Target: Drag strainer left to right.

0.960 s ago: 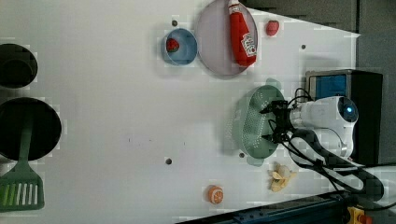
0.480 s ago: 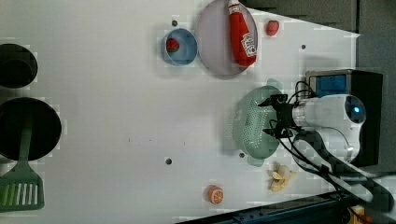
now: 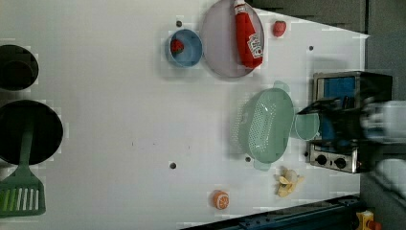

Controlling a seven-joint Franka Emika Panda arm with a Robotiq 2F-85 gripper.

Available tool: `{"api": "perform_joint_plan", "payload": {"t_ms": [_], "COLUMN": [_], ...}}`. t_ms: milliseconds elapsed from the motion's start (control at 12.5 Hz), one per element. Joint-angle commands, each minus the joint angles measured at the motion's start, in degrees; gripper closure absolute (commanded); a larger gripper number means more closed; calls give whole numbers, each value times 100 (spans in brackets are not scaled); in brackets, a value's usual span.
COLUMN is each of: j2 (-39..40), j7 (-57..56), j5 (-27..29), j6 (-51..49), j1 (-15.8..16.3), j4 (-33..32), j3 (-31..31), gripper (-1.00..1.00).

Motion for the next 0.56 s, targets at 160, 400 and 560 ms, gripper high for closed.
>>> {"api": "perform_joint_plan", "payload": {"t_ms": [160, 400, 560], "j2": [-1004, -1079, -1035], "j7": [-2176, -2958, -3085], "j5": [143, 93, 73], "j6": [-1636, -2096, -2146], "j1": [-125, -131, -133], "j4": [1158, 1736, 1931], "j3": [-153, -260, -280], "gripper": [-100, -100, -100]}}
